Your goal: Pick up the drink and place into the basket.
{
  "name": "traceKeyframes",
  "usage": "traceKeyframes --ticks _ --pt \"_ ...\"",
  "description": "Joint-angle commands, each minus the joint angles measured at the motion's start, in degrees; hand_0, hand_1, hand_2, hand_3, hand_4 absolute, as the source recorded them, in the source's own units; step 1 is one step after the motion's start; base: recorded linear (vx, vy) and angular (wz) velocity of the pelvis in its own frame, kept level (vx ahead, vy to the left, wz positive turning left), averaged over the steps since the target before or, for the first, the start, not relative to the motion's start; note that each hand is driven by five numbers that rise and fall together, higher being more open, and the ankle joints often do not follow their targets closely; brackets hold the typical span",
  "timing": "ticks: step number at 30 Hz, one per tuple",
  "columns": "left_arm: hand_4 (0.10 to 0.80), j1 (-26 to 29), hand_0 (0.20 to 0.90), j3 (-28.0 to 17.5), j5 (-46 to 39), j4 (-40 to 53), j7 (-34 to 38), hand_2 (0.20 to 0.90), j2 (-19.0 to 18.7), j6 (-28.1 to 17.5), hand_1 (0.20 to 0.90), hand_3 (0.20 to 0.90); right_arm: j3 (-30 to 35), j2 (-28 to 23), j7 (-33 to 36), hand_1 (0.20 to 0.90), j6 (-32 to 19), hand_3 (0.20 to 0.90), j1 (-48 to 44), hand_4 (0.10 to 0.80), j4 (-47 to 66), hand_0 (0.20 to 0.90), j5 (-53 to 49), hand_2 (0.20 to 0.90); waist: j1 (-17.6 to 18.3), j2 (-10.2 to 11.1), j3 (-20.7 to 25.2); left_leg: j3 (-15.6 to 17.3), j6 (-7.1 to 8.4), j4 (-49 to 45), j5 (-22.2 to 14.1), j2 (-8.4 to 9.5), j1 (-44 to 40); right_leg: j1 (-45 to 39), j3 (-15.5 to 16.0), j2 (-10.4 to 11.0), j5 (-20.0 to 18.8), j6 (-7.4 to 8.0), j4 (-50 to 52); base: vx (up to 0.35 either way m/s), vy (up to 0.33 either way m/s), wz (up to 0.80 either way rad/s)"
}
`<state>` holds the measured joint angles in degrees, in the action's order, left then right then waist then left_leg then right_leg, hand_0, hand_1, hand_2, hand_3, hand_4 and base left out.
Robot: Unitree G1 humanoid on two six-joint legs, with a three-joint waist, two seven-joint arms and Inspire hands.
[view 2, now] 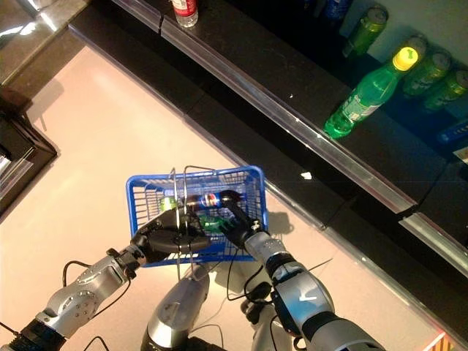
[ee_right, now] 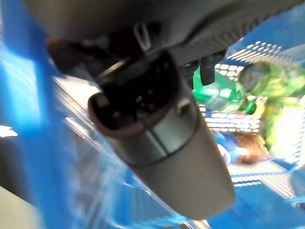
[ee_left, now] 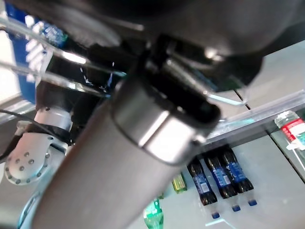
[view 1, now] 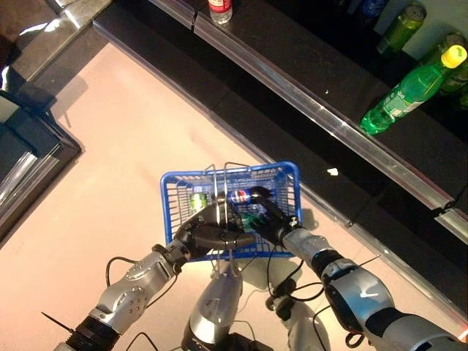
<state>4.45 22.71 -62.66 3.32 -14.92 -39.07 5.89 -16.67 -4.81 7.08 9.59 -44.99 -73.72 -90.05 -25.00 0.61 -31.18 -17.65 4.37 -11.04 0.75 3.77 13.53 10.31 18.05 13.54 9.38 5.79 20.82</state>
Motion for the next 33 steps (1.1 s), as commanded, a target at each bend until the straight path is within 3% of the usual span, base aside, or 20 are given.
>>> traceKeyframes --ticks 1,6,11,15,19,24,33 --pt "0.100 12.0 0.300 -6.2 -7.0 28.7 -10.5 0.300 6.1 -12.4 0.300 0.200 -1.5 1.0 -4.5 0.900 -0.9 0.900 -4.5 0.800 3.7 0.900 0.2 0.900 0.4 -3.3 1.4 2.1 -5.11 -4.6 -0.3 1.73 2.2 -0.4 -1.3 -0.7 -8.7 -1.87 -2.4 0.000 0.000 0.00" --pt "0.100 10.2 0.300 -7.3 -5.0 28.2 -9.0 0.300 6.1 -13.3 0.300 0.200 -4.8 1.1 -8.3 0.900 -4.5 0.900 -1.4 0.800 10.5 0.900 1.5 0.900 0.8 -2.6 1.4 2.0 -5.04 -4.2 -0.2 1.58 1.7 -0.8 -1.4 -0.9 -8.7 -1.91 -2.9 0.000 0.000 0.00" --pt "0.100 7.3 0.300 -9.2 -6.0 27.8 -7.9 0.300 6.0 -13.7 0.300 0.200 -10.3 0.7 -6.2 0.900 -9.2 0.900 4.5 0.800 22.8 0.900 6.2 0.900 1.8 -1.5 1.4 2.5 -5.04 -3.3 -0.1 1.24 1.0 -1.2 -1.8 -1.3 -8.9 -1.81 -3.8 0.000 0.000 0.00" --pt "0.100 1.2 0.300 -11.4 -3.8 27.4 -9.7 0.300 7.6 -15.1 0.300 0.200 -16.3 -0.8 -2.3 0.900 -13.3 0.900 14.7 0.800 42.4 0.900 10.5 0.900 3.4 0.3 1.4 3.2 -4.89 -2.0 -0.1 0.40 -0.8 -2.9 -2.6 -2.0 -9.4 -1.53 -5.7 -0.019 -0.013 -0.09" --pt "0.100 -2.6 0.300 -12.1 -0.2 25.9 -9.3 0.300 8.8 -16.7 0.300 0.200 -17.7 -3.1 -3.3 0.900 -12.0 0.900 22.3 0.800 53.8 0.900 14.9 0.900 4.9 1.7 2.0 4.1 -4.87 -0.7 -0.1 -0.34 -3.0 -4.9 -3.5 -2.6 -9.6 -1.27 -7.6 0.008 -0.016 -0.14" --pt "0.100 -8.1 0.300 -13.1 4.8 22.3 -5.2 0.300 10.0 -20.9 0.300 0.200 -18.1 -10.3 -8.8 0.900 -8.0 0.900 34.5 0.800 67.8 0.900 20.6 0.900 7.7 4.5 6.1 6.1 -4.98 2.0 -0.2 -1.77 -6.1 -7.3 -5.6 -3.8 -10.4 -0.41 -10.9 0.033 -0.017 -0.22" --pt "0.100 -13.9 0.300 -13.8 15.1 12.2 5.4 0.300 11.4 -26.8 0.300 0.200 -13.6 -16.5 -15.8 0.900 -6.5 0.900 46.8 0.800 76.6 0.900 25.3 0.900 12.3 6.7 14.5 9.8 -4.70 7.0 0.2 -4.03 -11.6 -10.8 -9.4 -4.7 -11.9 0.68 -15.7 0.051 0.001 -0.19"
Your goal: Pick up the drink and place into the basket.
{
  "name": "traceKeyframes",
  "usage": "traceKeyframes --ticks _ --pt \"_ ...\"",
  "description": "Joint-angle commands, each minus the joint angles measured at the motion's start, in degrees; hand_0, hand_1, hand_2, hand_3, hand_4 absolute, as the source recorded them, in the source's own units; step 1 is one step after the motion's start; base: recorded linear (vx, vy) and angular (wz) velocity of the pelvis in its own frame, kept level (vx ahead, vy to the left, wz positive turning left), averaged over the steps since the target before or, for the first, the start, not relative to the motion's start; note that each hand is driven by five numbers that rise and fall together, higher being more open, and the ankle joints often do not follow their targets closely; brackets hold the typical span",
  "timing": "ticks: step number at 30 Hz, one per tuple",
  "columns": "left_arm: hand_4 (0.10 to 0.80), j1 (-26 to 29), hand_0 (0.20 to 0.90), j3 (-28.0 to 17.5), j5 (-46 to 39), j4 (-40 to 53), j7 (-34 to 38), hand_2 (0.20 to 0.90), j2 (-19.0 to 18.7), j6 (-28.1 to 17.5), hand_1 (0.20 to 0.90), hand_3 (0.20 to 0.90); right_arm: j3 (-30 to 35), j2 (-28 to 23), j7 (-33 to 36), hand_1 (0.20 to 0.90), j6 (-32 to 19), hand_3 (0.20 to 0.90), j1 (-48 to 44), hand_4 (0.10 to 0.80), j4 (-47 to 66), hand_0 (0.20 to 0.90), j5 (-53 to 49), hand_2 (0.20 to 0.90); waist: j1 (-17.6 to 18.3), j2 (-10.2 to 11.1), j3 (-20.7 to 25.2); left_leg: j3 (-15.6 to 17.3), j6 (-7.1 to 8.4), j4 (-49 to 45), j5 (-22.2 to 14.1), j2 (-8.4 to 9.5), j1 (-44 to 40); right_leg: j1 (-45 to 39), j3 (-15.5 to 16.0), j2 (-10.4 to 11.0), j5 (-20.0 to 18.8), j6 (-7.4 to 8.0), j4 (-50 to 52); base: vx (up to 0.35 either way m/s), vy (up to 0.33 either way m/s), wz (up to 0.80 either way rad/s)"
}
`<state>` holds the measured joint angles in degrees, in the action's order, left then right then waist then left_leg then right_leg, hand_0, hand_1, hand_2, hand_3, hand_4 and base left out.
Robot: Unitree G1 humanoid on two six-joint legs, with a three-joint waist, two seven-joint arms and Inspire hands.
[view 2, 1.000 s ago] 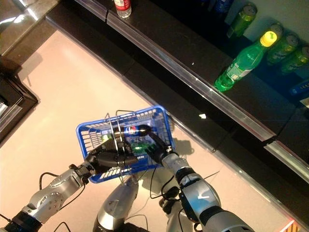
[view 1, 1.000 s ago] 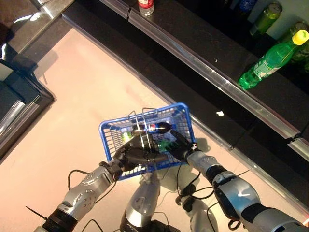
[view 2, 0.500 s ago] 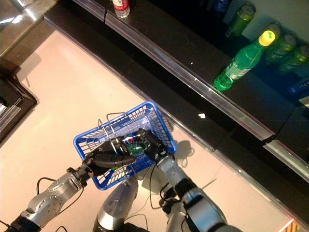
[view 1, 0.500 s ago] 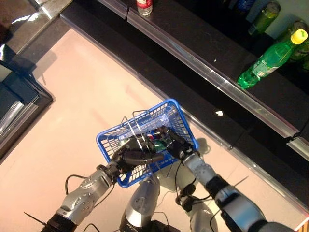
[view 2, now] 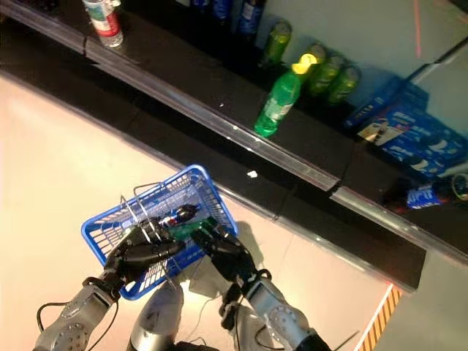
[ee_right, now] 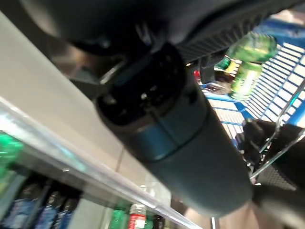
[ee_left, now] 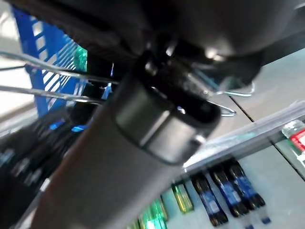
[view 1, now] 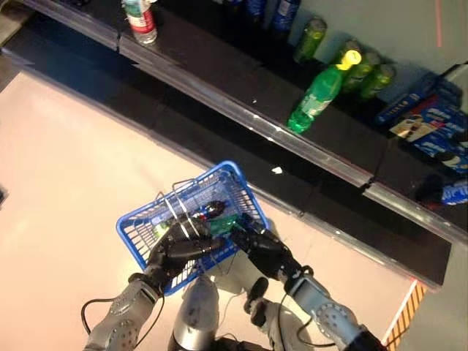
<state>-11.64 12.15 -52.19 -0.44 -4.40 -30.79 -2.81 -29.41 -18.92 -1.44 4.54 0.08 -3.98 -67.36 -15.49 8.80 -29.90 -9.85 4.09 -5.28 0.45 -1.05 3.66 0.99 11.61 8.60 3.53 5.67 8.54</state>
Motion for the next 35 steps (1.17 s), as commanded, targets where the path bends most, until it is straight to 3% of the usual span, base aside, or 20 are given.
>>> traceKeyframes --ticks 1,7,10,15,16,18,23,29,35 --pt "0.100 1.6 0.300 -3.2 4.8 14.8 -3.8 0.300 3.3 -18.0 0.300 0.200 -0.4 -2.8 -7.9 0.900 -1.3 0.900 2.5 0.800 7.4 0.900 2.9 0.900 3.2 -1.5 14.2 2.5 -4.31 1.8 0.6 0.50 -2.2 -1.8 -3.3 0.2 -6.3 0.90 -4.0 0.037 0.027 -0.28" --pt "0.100 -3.0 0.300 -6.3 6.2 2.0 2.3 0.300 6.9 -20.6 0.300 0.200 6.3 -1.6 -13.2 0.900 -1.5 0.900 10.0 0.800 3.3 0.900 10.0 0.900 7.2 -2.1 20.2 6.9 -2.80 7.5 1.8 -1.87 -6.5 -3.9 -5.5 0.0 -7.7 1.60 -8.6 0.015 0.050 -0.24" --pt "0.100 -3.8 0.300 -7.8 7.5 -6.4 5.8 0.300 9.2 -22.3 0.300 0.200 9.3 -0.1 -11.6 0.900 -2.6 0.900 12.4 0.800 -2.4 0.900 16.6 0.900 9.0 -2.6 22.2 8.9 -1.90 9.3 2.0 -2.83 -7.6 -4.4 -6.3 0.2 -8.3 1.86 -10.3 -0.019 0.056 -0.18" --pt "0.100 -1.0 0.300 -9.3 7.4 -23.4 10.6 0.300 13.1 -20.7 0.300 0.200 11.7 1.9 -6.6 0.900 -4.4 0.900 11.6 0.800 -16.7 0.900 27.7 0.900 11.1 -3.3 24.1 11.0 -0.95 9.9 1.7 -3.67 -8.3 -4.8 -6.7 0.7 -9.2 2.23 -12.1 -0.036 0.045 -0.20" --pt "0.100 0.6 0.300 -10.2 7.5 -32.3 9.7 0.300 15.3 -21.0 0.300 0.200 12.9 3.4 -6.2 0.900 -5.1 0.900 10.2 0.800 -25.8 0.900 32.1 0.900 11.6 -3.5 24.9 11.6 -0.66 10.1 1.8 -3.87 -8.3 -4.8 -6.7 1.0 -9.4 2.42 -12.5 -0.035 0.040 -0.03" --pt "0.100 2.8 0.300 -10.5 11.5 -39.6 11.5 0.300 17.0 -20.8 0.300 0.200 14.1 4.6 -3.9 0.900 -5.5 0.900 7.6 0.800 -35.7 0.900 35.0 0.900 11.7 -3.9 25.3 11.8 -0.45 10.3 1.6 -4.19 -8.4 -4.9 -6.4 1.2 -9.5 2.52 -12.7 -0.038 0.039 -0.06" --pt "0.100 7.3 0.300 -10.6 14.6 -58.8 11.9 0.300 18.3 -17.2 0.300 0.200 15.6 5.8 2.0 0.900 -10.5 0.900 2.6 0.800 -59.6 0.900 51.2 0.900 11.6 -5.1 26.3 12.0 0.03 10.3 1.1 -4.55 -8.4 -5.3 -5.3 1.5 -9.1 2.73 -12.8 -0.043 0.030 -0.05" --pt "0.100 8.2 0.300 -11.9 13.7 -69.4 11.3 0.300 19.7 -17.7 0.300 0.200 18.6 7.4 3.4 0.900 -7.5 0.900 1.8 0.800 -69.1 0.900 52.5 0.900 11.7 -5.9 26.8 11.8 0.26 10.3 0.9 -4.44 -8.6 -5.8 -4.5 1.6 -8.8 2.64 -13.1 -0.027 0.033 -0.08" --pt "0.100 8.7 0.300 -11.8 14.0 -70.1 10.8 0.300 20.0 -17.4 0.300 0.200 19.8 7.5 3.7 0.900 -11.4 0.900 1.8 0.800 -70.5 0.900 54.4 0.900 11.8 -6.5 26.9 11.8 0.19 10.3 0.7 -4.12 -8.3 -5.5 -4.5 1.5 -8.5 2.45 -13.2 -0.019 0.027 0.00"
